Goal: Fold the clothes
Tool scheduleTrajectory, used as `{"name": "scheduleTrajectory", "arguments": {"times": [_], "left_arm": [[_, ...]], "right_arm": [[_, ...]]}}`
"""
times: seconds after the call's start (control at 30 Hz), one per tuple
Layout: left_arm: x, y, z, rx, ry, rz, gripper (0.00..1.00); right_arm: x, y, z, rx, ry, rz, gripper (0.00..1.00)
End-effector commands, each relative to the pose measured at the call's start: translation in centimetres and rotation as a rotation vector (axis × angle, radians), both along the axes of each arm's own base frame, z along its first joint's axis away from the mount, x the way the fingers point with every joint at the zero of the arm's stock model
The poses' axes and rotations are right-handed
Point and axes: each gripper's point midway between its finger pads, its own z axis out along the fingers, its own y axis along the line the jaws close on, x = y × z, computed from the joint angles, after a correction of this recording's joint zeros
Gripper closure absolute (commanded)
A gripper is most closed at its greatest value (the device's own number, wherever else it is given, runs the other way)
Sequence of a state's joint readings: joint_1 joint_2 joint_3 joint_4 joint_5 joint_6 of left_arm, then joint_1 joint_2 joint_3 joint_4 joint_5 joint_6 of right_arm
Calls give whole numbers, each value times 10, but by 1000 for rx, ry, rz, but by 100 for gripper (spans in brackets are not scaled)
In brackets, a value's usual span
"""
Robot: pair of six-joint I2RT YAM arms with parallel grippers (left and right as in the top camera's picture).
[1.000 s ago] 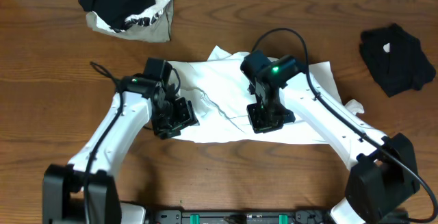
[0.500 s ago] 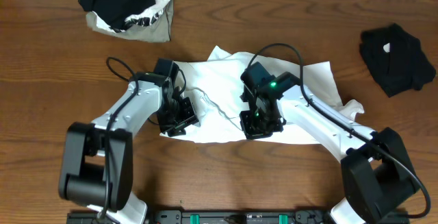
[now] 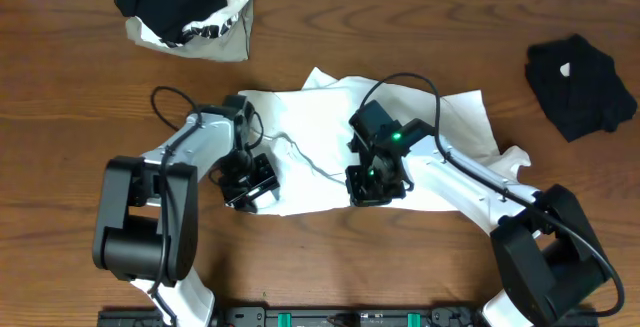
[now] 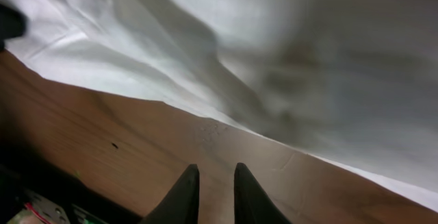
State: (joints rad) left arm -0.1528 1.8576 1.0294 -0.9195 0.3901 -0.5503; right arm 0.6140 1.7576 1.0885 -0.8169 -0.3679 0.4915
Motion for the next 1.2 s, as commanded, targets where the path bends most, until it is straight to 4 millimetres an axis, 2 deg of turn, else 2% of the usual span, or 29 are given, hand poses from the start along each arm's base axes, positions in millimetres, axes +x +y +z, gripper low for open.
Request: {"name": "scheduleTrajectory", "arguments": {"times": [0.0, 0.2, 0.43, 0.6, 0.93, 1.17], "left_arm": [[-3, 22, -7, 70, 35, 45, 49], [-4, 31, -6, 60, 41, 51, 49], [-3, 31, -6, 60, 39, 51, 49], [-3, 31, -6, 61, 39, 50, 49], [-3, 33, -7, 67, 37, 50, 49], [-2, 33, -7, 67, 35, 51, 49]], "right_arm": [[1, 5, 1, 19, -3, -19, 82], [10, 15, 1, 58, -30, -28, 80], [7, 15, -26, 27, 33, -34, 82], [13, 10, -36, 9, 30, -49, 82], [48, -25, -41, -58, -58, -118, 80], [73, -27, -38, -18, -136, -134, 79]]}}
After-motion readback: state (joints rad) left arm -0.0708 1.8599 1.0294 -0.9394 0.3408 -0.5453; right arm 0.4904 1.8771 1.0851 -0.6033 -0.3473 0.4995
